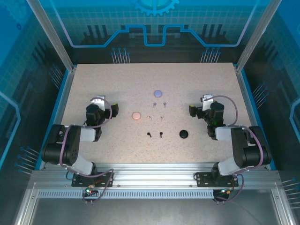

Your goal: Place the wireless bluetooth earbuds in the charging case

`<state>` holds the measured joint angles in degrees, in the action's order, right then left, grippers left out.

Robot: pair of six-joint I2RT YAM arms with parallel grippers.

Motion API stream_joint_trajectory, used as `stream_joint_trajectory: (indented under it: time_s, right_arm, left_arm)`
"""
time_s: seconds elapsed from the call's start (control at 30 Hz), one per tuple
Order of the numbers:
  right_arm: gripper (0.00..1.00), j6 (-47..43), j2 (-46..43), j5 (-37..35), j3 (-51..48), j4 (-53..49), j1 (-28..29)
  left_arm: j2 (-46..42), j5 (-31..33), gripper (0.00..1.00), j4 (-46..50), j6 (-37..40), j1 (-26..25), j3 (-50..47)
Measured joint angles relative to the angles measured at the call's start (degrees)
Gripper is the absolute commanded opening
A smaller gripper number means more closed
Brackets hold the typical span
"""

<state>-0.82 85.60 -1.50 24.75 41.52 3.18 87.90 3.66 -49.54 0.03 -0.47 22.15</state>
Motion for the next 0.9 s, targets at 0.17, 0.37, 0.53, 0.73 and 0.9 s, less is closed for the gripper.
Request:
stream_joint_trajectory:
  time_s: [0.17, 0.37, 0.53, 0.73, 0.9]
  right_arm:
    - [1.00, 2.25, -7.41, -2.84, 5.97, -14.80, 0.00]
    - [1.00, 11.56, -16.81, -4.74, 15.10, -27.91, -0.11]
    - [1.00, 18.82, -17.31, -1.62, 18.47, -36.33, -0.22]
    - [1.00, 21.42, -17.31, 0.33, 18.49, -45.81, 4.70]
    - [1.00, 21.88, -17.49, -1.53, 18.93, -54.12, 14.45]
  left_arm:
    - [-3.08, 1.18, 0.99, 3.96, -0.13, 0.00, 0.31]
    - [-7.72, 3.54, 0.99, 9.44, -0.17, -0.02, 1.03]
    - [-15.61, 5.42, 0.99, 19.54, -0.13, -1.07, 6.38]
    - [-19.52, 6.49, 0.99, 36.04, -3.56, -6.03, 23.21]
    - [-20.13, 7.93, 0.99, 46.88, -6.97, -13.44, 32.26]
